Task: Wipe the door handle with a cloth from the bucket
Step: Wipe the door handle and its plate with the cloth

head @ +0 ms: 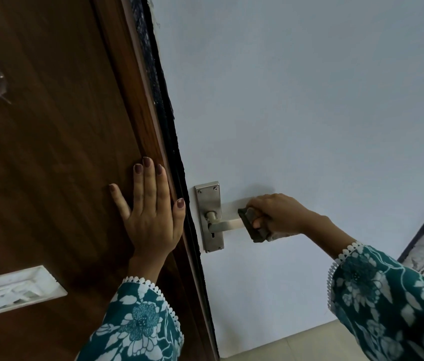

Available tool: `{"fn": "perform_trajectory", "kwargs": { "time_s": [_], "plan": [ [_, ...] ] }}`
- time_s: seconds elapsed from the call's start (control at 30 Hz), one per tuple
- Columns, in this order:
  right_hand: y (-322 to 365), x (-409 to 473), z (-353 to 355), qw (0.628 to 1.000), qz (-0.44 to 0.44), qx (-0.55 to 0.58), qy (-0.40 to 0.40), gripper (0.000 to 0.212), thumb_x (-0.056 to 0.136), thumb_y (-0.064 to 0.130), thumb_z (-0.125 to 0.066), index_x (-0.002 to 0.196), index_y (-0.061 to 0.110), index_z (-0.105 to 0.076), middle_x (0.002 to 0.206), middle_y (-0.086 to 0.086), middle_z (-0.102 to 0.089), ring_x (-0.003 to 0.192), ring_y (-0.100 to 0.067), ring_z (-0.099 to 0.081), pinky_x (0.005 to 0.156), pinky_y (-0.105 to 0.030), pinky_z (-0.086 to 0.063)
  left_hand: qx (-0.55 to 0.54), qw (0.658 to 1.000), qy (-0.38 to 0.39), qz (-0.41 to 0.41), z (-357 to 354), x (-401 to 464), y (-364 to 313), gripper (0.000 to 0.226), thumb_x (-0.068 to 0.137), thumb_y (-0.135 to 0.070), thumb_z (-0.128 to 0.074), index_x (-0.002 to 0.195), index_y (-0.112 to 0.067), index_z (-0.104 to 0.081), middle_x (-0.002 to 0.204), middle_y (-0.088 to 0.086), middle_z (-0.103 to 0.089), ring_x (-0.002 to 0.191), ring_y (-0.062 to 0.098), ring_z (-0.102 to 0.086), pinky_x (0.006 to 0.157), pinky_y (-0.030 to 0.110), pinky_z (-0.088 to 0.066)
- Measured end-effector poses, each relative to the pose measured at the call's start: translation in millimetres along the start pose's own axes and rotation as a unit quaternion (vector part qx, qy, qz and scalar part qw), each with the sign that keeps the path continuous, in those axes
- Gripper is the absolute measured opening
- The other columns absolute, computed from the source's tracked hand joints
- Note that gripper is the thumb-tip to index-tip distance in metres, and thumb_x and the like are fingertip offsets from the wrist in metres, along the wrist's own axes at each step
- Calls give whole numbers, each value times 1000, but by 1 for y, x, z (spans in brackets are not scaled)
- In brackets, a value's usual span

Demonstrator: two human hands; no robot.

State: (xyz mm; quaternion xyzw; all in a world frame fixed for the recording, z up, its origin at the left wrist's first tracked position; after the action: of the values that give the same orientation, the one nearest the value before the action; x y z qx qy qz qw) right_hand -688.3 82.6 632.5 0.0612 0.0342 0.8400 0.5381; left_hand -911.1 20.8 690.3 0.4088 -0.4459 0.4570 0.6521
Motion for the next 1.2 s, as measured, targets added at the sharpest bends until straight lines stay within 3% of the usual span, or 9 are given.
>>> {"fn": "perform_trajectory", "kwargs": {
  "time_s": [0.13, 0.33, 0.53, 0.73, 0.87, 0.97, 1.03, 1.1, 1.2],
  "plan": [
    [-3, -3, 1, 998, -33, 39, 44, 35, 85, 19, -57, 120, 21, -55, 113, 1, -63, 108, -20, -54, 81, -32, -44, 8, 1000, -4, 5, -2, 0, -1, 59, 100, -37, -22, 151, -9, -10, 161, 0, 4, 148, 20, -6, 116, 52, 4],
    [55, 9, 2, 992, 53, -103, -59, 29, 89, 31, -52, 111, 13, -56, 109, -3, -63, 100, -24, -59, 88, -32, -39, 10, 1000, -9, 15, -3, -1, -3, 58, 100, -36, -22, 151, -8, -11, 161, 1, 3, 148, 21, -8, 115, 53, 3],
    [52, 9, -2, 988, 71, -126, -56, 34, 89, 35, -51, 115, 12, -52, 115, -3, -60, 105, -23, -56, 94, -34, -38, 3, 1000, -7, 9, -1, -1, -1, 58, 100, -36, -21, 150, -8, -13, 161, 1, 1, 148, 20, -8, 116, 52, 4],
    [12, 5, 0, 999, 15, -44, 0, 31, 84, 24, -56, 114, 16, -52, 112, 2, -61, 104, -20, -56, 85, -30, -38, -1, 1000, -3, -4, -1, -3, 0, 58, 100, -36, -21, 151, -9, -12, 161, 1, 2, 148, 20, -8, 116, 51, 4],
    [-21, -9, -10, 979, -61, 192, -10, 34, 83, 16, -62, 116, 19, -59, 97, 7, -62, 94, -13, -55, 81, -25, -41, 8, 1000, -10, -3, -1, -2, -1, 58, 100, -36, -23, 150, -8, -12, 161, 2, 1, 148, 21, -8, 116, 52, 4],
    [-35, -31, -33, 861, -123, 475, -132, 24, 78, 19, -60, 101, 22, -63, 81, 7, -63, 76, -11, -59, 69, -22, -46, 13, 1000, -12, -3, -2, -2, -1, 58, 101, -36, -22, 150, -7, -13, 161, 3, 1, 148, 22, -7, 116, 52, 4],
    [-31, -37, -70, 688, -155, 687, -176, 13, 90, 11, -55, 99, 13, -63, 79, -7, -64, 64, -18, -63, 53, -29, -54, 15, 1000, -13, -2, -2, -3, -1, 58, 101, -36, -22, 150, -6, -14, 161, 3, 1, 148, 22, -7, 115, 52, 4],
    [-12, -29, -105, 514, -154, 832, -144, 17, 93, 15, -53, 107, 7, -59, 88, -18, -64, 71, -32, -65, 55, -39, -55, 16, 1000, -14, -6, -2, -3, -1, 59, 100, -36, -23, 150, -6, -13, 161, 3, 1, 148, 22, -7, 115, 52, 4],
    [15, -15, -119, 339, -145, 923, -112, 36, 88, 32, -62, 113, 7, -55, 100, -19, -57, 88, -34, -59, 69, -45, -52, 16, 1000, -12, -7, -2, -3, -2, 59, 100, -36, -23, 150, -6, -12, 161, 4, 2, 148, 23, -7, 115, 53, 4]
  ]
}}
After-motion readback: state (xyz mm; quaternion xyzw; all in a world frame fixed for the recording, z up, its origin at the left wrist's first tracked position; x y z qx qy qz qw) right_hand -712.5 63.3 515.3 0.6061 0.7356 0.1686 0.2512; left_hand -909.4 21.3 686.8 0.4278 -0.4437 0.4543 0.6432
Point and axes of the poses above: each hand's wrist, its own x-axis towards the middle knuckle, its own z-axis out of the back of the hand, y = z × x, the point moved 7 cm from there along x, towards the middle knuckle
